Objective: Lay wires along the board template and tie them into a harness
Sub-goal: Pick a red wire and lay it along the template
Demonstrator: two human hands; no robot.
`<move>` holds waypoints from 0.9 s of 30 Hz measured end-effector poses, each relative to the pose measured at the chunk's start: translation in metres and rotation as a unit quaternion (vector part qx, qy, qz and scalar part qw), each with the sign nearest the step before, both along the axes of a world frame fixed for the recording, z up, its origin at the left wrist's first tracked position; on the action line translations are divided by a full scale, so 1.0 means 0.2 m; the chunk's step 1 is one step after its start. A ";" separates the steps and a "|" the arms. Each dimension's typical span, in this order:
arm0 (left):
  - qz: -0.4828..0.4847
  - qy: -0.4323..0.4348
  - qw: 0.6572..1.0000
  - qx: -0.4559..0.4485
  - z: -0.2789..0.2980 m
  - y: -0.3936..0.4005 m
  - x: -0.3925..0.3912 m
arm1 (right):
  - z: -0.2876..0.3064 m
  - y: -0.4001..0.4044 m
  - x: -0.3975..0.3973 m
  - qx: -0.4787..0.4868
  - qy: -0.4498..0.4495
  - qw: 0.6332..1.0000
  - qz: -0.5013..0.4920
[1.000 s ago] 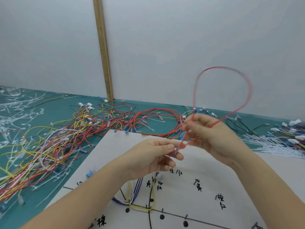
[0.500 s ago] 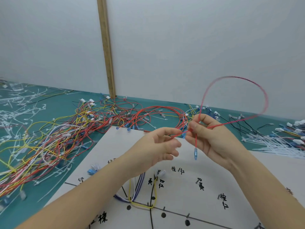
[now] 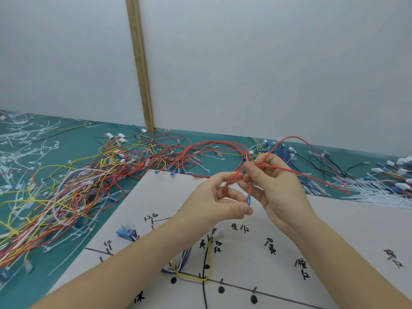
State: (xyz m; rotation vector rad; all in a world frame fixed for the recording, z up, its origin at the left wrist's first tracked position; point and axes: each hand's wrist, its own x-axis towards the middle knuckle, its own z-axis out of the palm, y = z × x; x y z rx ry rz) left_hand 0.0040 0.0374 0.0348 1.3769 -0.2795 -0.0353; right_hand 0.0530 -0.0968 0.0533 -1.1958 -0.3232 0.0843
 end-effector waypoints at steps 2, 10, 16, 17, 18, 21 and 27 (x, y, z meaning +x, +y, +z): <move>0.024 -0.003 1.000 -0.018 0.00 0.01 0.01 | 0.02 -0.03 0.00 -0.052 -0.001 0.997 0.055; 0.025 0.063 0.985 -0.161 0.03 0.06 0.04 | 0.05 -0.08 0.01 -0.075 0.063 0.985 0.143; 0.037 0.084 0.981 -0.173 0.02 0.07 0.05 | 0.03 -0.04 0.00 -0.069 0.067 0.991 0.095; 0.039 0.087 0.980 -0.173 0.02 0.06 0.05 | 0.03 -0.04 0.00 -0.067 0.068 0.991 0.093; 0.040 0.089 0.980 -0.171 0.02 0.06 0.05 | 0.03 -0.04 0.00 -0.062 0.070 0.991 0.094; 0.050 0.099 0.980 -0.167 0.02 0.05 0.05 | 0.04 -0.04 -0.01 -0.055 0.075 0.991 0.097; 0.064 0.117 0.974 -0.185 0.01 0.05 0.05 | 0.01 0.00 -0.02 -0.024 0.085 0.992 0.089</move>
